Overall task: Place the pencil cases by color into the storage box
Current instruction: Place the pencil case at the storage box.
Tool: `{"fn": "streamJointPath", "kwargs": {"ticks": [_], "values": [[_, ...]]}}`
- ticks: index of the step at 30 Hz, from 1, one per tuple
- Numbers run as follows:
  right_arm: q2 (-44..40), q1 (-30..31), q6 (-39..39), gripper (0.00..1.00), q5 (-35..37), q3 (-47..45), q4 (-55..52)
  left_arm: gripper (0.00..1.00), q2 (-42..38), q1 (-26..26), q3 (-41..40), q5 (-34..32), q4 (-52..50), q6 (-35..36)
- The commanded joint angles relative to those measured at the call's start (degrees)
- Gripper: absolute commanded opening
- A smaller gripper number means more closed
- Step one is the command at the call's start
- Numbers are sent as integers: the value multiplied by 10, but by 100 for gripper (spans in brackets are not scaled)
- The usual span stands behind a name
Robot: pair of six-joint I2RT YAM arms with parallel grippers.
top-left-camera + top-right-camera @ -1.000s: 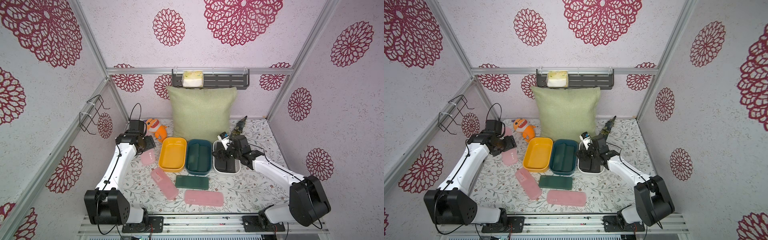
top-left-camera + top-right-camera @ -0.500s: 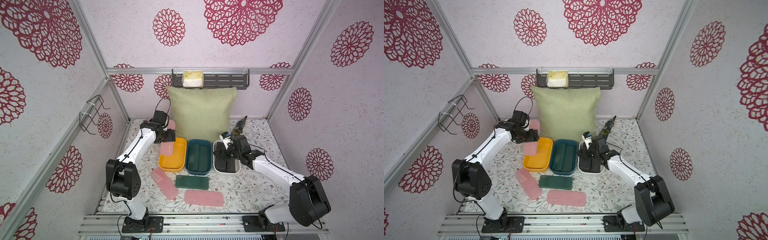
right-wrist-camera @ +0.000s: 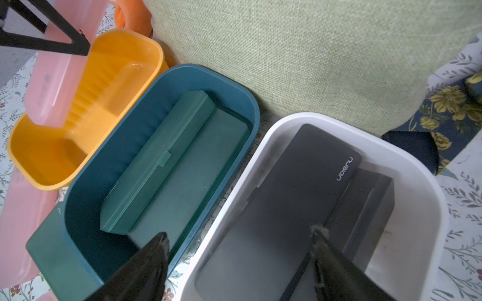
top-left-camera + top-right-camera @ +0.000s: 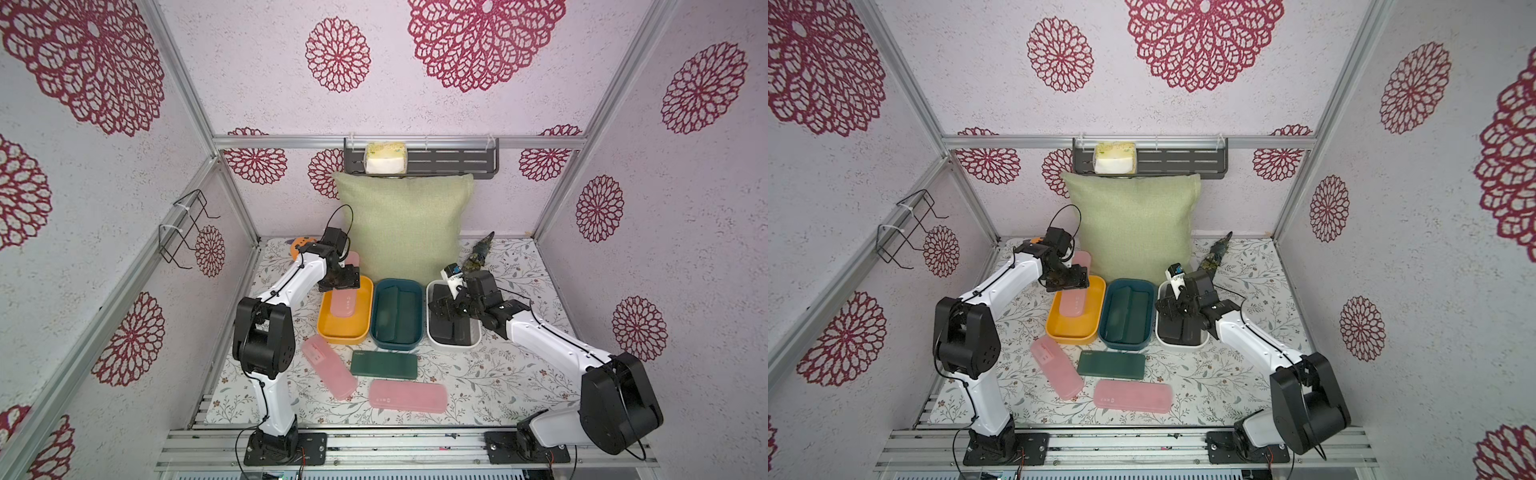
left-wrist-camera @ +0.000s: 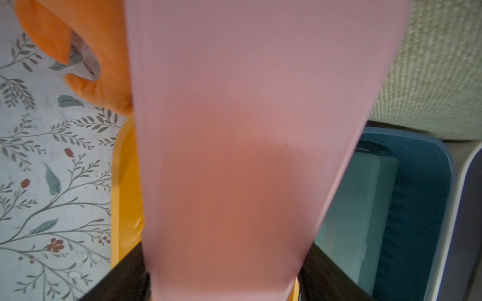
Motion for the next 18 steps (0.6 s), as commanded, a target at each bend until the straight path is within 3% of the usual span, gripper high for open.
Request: {"fn": "streamJointPath", "kwargs": {"ticks": [1,18], "values": [[-17,-2,9,87,5,16,-7,54,0,-8,-16,-2,-1,-18],[-9,-2,8,87,1,13,-5,54,40,-27,-61,-8,-6,-44]]}}
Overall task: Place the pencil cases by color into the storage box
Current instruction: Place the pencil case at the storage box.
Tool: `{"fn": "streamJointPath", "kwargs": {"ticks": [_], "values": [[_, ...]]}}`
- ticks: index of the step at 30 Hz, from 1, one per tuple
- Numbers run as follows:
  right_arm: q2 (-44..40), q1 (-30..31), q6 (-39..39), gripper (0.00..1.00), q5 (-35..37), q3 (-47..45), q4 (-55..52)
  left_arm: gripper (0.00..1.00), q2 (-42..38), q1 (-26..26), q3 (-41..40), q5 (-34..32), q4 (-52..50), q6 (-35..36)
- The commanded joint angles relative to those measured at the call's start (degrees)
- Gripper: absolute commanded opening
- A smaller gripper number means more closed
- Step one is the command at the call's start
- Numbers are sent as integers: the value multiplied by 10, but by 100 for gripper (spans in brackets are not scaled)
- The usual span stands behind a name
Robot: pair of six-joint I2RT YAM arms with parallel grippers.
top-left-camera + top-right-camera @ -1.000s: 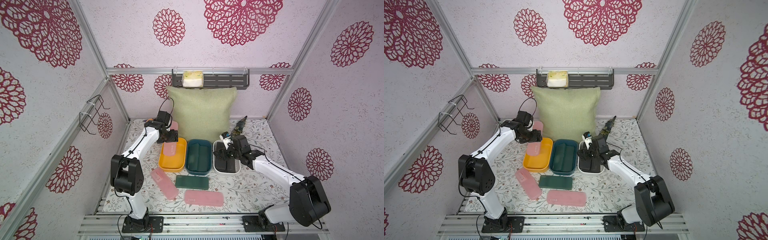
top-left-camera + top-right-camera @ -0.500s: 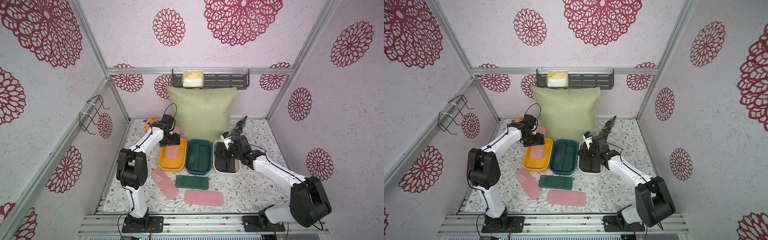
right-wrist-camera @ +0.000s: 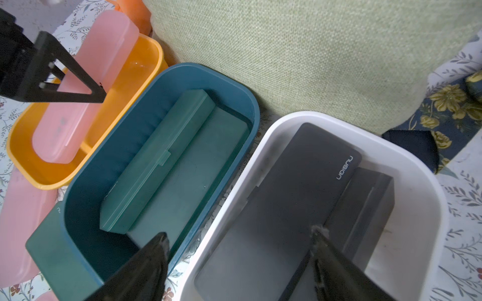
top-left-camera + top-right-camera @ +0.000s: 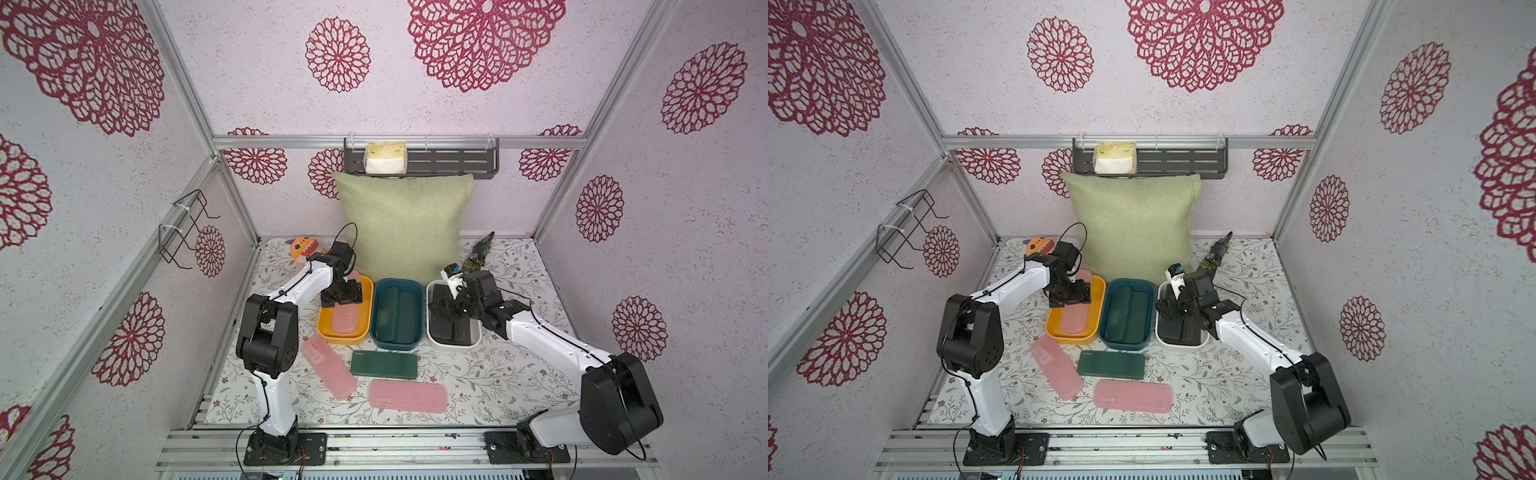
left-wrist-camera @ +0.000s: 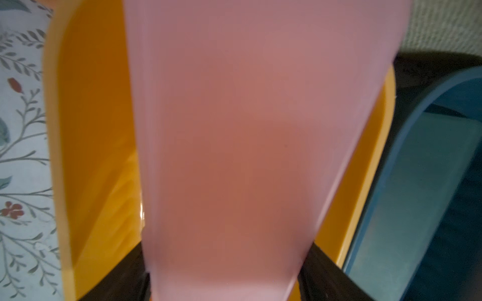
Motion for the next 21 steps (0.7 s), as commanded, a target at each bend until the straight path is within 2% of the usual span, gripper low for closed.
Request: {"fn": "streamJointPath", "kwargs": {"ticks": [1,21], "values": [[-9,-2,8,87,1,12,-4,54,26,-7,1,-1,4,-5],[-6,-3,7,87,0,9,-3,56,75,-20,12,8,12,-10]]}}
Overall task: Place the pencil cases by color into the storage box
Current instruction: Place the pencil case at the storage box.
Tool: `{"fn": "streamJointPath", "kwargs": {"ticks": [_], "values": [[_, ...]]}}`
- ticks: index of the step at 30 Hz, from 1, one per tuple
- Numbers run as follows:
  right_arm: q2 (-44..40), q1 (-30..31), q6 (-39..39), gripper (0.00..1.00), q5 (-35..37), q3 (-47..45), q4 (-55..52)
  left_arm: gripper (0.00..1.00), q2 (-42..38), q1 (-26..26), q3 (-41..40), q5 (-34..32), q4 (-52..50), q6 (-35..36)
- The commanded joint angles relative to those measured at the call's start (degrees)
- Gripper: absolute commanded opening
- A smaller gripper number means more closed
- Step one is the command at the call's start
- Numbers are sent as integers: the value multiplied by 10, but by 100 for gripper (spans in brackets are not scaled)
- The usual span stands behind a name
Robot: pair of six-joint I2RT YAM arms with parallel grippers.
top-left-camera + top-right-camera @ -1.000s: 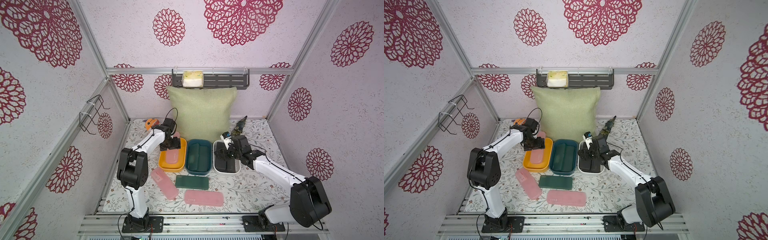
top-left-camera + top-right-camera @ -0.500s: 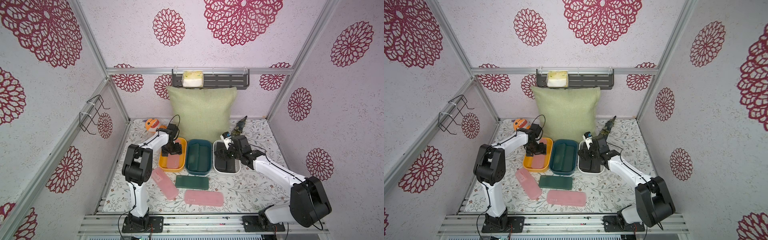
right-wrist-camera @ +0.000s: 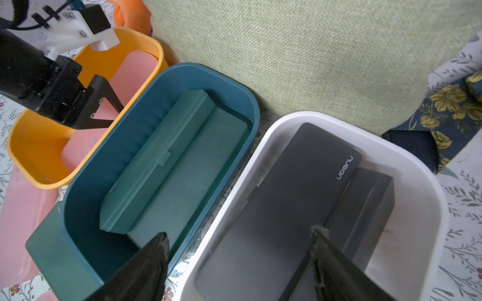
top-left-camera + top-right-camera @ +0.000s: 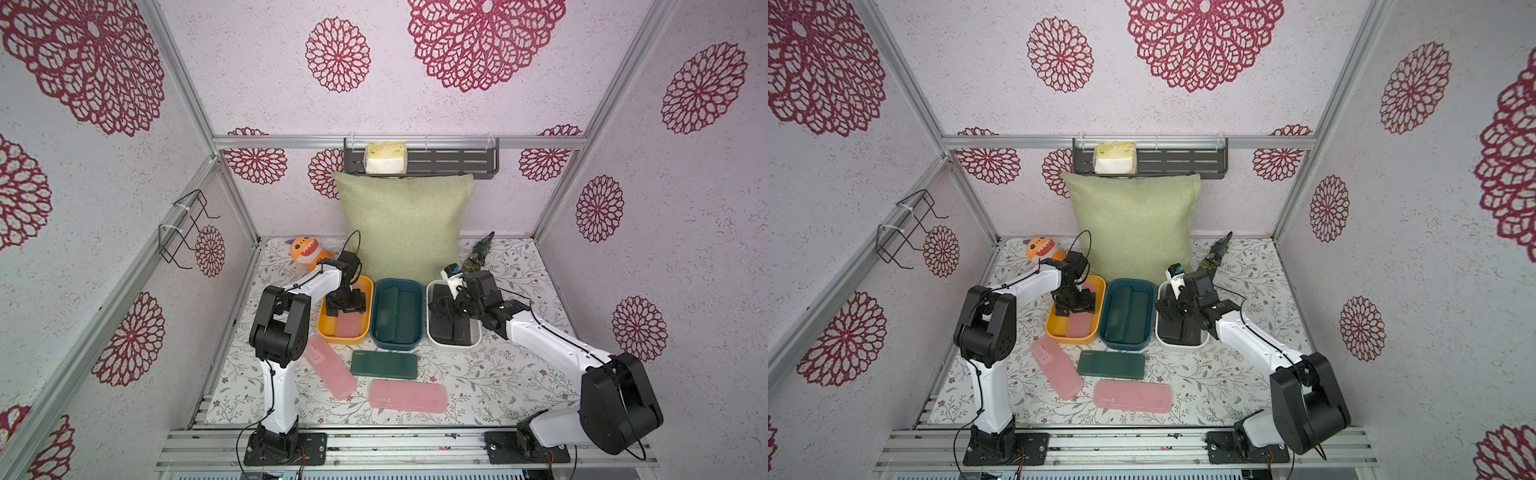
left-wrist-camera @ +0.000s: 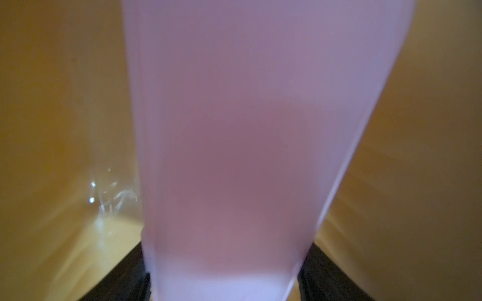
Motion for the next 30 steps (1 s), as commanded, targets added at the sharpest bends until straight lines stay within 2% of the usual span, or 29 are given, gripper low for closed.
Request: {"fn": "streamJointPath", "kwargs": {"ticks": [1,4,10,23,25,26,30], "values": [[-6,-3,7,87,0,9,-4,56,14,-9,12,7,8,-3],[-7,-2,6,87,0,8,-4,59,21,-11,15,7,8,-3],[-8,-3,7,87,-1,8,-4,71,33,-11,24,0,-1,0],[-9,-3,5,87,-2,9,-4,86,39,-16,48,-27,-23,1],[-9,-2,4,87,-3,9,-4,90,38,-18,54,-37,-31,2],[-9,-3,5,87,-4,9,-4,98,37,-18,57,-41,-35,2],[-9,-3,5,87,-6,10,-3,97,29,-19,60,-49,-43,4]]}}
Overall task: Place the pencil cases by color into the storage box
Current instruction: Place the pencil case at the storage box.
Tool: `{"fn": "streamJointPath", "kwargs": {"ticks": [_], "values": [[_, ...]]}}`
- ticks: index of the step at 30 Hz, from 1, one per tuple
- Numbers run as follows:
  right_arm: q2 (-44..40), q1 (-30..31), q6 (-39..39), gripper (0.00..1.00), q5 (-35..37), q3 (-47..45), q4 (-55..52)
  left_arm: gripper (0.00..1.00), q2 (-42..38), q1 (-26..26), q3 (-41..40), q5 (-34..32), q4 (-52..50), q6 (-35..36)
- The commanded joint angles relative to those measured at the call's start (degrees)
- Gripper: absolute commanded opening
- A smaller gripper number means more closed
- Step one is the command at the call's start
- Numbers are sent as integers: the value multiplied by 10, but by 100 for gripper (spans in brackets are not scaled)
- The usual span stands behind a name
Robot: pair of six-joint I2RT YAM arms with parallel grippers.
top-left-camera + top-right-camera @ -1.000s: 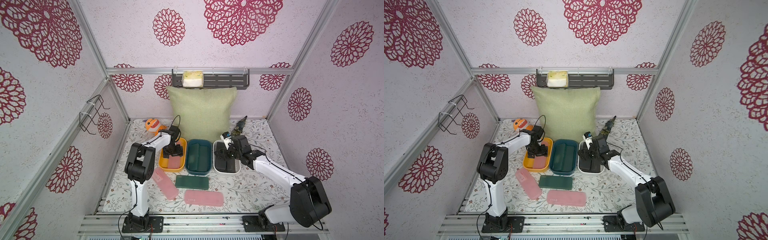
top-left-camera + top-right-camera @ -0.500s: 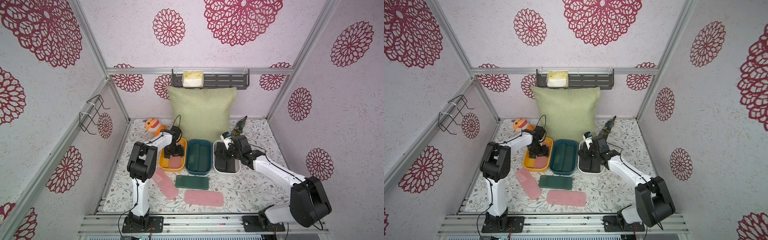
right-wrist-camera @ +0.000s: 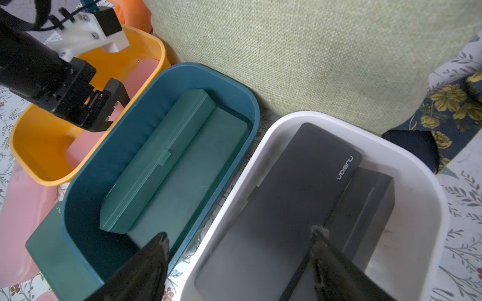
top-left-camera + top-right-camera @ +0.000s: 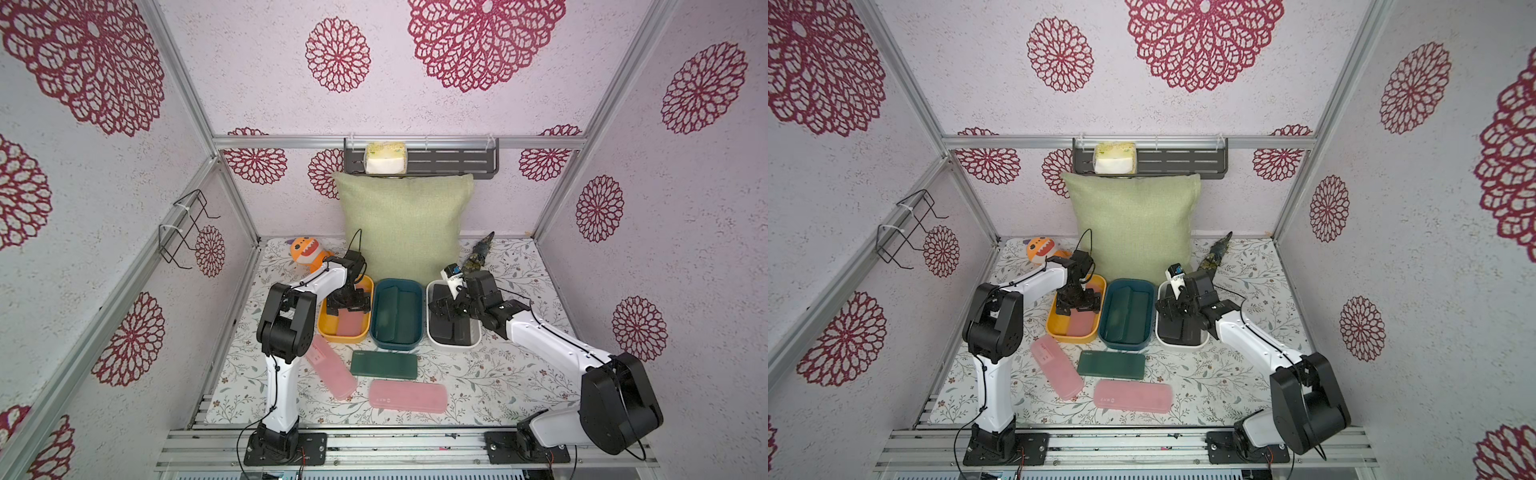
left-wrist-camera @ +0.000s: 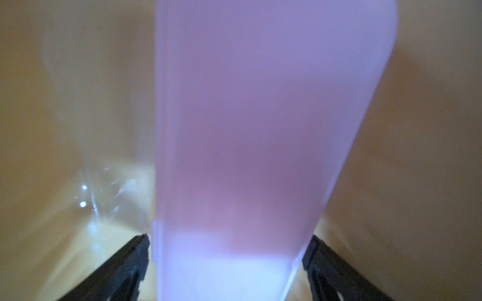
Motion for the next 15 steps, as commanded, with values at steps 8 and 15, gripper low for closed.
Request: {"fn": "streamJointPath", "kwargs": {"ticks": [8,15], "values": [[-12,-2,-1,87,-18,13,3,97,-39,-10,29,-42,-32,1],[-31,3,-67,87,-76,10,-1,97,-89,-15,25,-59,-23,-10]]}}
